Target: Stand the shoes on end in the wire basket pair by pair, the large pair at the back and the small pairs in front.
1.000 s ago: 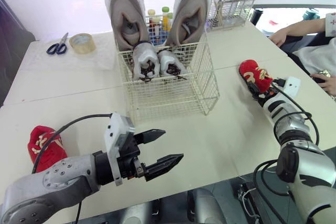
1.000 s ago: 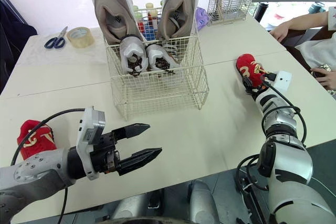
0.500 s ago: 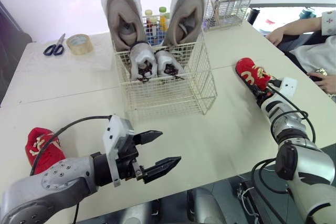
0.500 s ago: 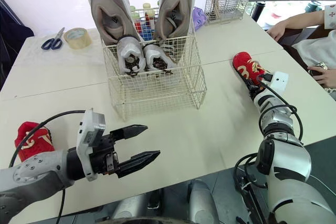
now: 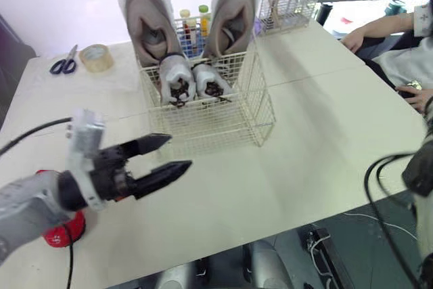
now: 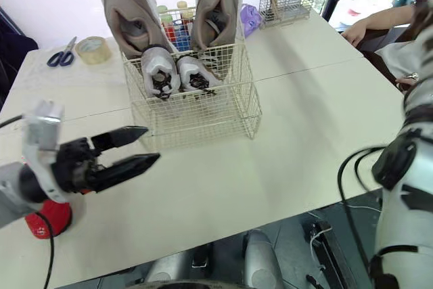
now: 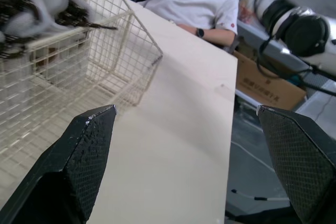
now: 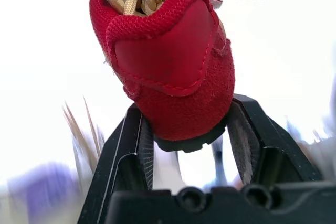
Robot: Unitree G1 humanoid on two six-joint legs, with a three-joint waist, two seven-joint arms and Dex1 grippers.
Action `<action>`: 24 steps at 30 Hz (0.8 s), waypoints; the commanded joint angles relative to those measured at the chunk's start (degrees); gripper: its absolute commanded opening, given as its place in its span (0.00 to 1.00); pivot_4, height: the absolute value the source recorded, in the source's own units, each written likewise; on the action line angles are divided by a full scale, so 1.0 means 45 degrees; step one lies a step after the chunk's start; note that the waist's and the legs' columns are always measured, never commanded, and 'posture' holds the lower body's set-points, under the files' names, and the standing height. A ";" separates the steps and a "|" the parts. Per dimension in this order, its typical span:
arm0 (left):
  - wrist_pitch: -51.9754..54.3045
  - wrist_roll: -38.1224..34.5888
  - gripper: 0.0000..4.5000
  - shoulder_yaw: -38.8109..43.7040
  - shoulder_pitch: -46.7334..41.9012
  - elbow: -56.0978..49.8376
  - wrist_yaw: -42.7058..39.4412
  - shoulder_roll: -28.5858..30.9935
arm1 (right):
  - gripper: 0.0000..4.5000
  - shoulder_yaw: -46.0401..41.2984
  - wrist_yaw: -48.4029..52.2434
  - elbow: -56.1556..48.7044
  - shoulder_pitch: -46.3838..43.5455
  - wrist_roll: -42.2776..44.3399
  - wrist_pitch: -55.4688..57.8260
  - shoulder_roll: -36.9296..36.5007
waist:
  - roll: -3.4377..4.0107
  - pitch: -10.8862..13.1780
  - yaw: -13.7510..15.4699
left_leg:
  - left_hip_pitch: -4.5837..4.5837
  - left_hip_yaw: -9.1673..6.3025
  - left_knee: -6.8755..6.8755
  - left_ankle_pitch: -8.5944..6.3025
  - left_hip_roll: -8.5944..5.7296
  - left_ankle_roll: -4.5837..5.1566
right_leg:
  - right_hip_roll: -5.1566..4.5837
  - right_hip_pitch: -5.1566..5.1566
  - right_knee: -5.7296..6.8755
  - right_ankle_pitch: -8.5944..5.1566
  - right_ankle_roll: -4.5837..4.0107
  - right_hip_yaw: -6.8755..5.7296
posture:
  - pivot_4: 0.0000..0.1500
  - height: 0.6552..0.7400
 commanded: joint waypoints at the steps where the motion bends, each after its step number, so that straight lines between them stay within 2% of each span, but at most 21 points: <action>1: 0.0520 0.0352 1.00 0.1563 -0.0240 0.1357 -0.0944 0.0612 | 0.36 0.1429 0.3994 -0.2071 -0.2196 0.0474 0.0654 0.0639 | -0.0009 0.0005 -0.0112 | -0.0001 0.0004 0.0004 -0.0005 0.0034 -0.0006 | 0.0043 -0.0002 0.0001 0.0001 0.0000 0.0000 | 1.00 1.00; 5: 0.1385 0.0892 1.00 0.3381 -0.0554 0.3272 -0.1823 0.1395 | 0.36 0.2952 0.8840 -0.4563 -0.2989 0.1783 0.3309 0.1538 | -0.0060 -0.0003 -0.0099 | 0.0007 0.0016 0.0019 -0.0009 0.0088 -0.0008 | 0.0098 -0.0025 0.0072 0.0014 0.0022 0.0001 | 1.00 1.00; 7: 0.1912 0.1216 1.00 0.4215 -0.0576 0.4046 -0.2337 0.1673 | 0.36 0.3553 1.0295 -0.5566 -0.2850 0.2106 0.4319 0.1718 | -0.0088 0.0004 -0.0045 | 0.0005 0.0018 0.0044 -0.0010 0.0086 -0.0008 | 0.0085 -0.0046 0.0143 0.0018 0.0030 0.0002 | 1.00 1.00; 9: 0.3014 0.2356 1.00 0.5899 0.0090 0.4904 -0.3661 0.2132 | 0.36 0.5248 1.1826 -0.7500 -0.2276 0.3276 0.5726 0.1354 | -0.0119 0.0017 0.0032 | -0.0008 0.0017 0.0054 -0.0009 0.0066 -0.0011 | 0.0063 -0.0063 0.0160 0.0011 0.0017 -0.0001 | 1.00 1.00; 12: 0.4203 0.4423 1.00 0.8116 0.1340 0.6028 -0.5796 0.2685 | 0.36 0.7333 1.2319 -0.9492 -0.1877 0.5073 0.6181 0.0729 | -0.0133 0.0032 0.0030 | -0.0022 0.0023 0.0049 -0.0011 0.0035 -0.0015 | 0.0041 -0.0129 0.0164 0.0002 0.0004 -0.0004 | 1.00 1.00; 16: 0.5508 0.4615 1.00 0.9260 0.0722 0.7587 -0.7074 0.3621 | 0.36 0.9348 1.2319 -1.0588 -0.2143 0.6809 0.5384 -0.0029 | -0.0159 0.0042 0.0038 | -0.0036 0.0050 0.0036 -0.0027 0.0031 -0.0088 | -0.0018 -0.0176 0.0172 0.0002 0.0002 0.0000 | 1.00 1.00; 19: 0.5938 0.1835 1.00 0.7993 -0.0910 0.6834 -0.6174 0.3967 | 0.36 1.1274 1.2319 -1.0780 -0.2439 0.6736 0.2985 -0.0316 | -0.0172 0.0035 0.0034 | -0.0026 0.0049 0.0033 -0.0032 0.0028 -0.0108 | -0.0057 -0.0183 0.0167 0.0004 -0.0008 -0.0011 | 1.00 1.00; 20: 0.5541 0.0268 1.00 0.7134 -0.1364 0.6210 -0.5425 0.4010 | 0.36 1.1728 1.2319 -1.0858 -0.2482 0.6849 0.2435 -0.0336 | -0.0184 0.0029 0.0026 | -0.0023 0.0054 0.0031 -0.0036 0.0027 -0.0110 | -0.0068 -0.0185 0.0164 0.0005 -0.0011 -0.0017 | 1.00 1.00; 24: 0.3988 -0.3106 1.00 0.4374 -0.2582 0.4528 -0.3386 0.3940 | 0.36 1.2967 1.2319 -1.0655 -0.2837 0.7162 0.0987 -0.0409 | -0.0204 0.0033 -0.0045 | -0.0024 0.0070 0.0009 -0.0037 0.0025 -0.0113 | -0.0096 -0.0204 0.0166 0.0020 -0.0018 -0.0015 | 1.00 1.00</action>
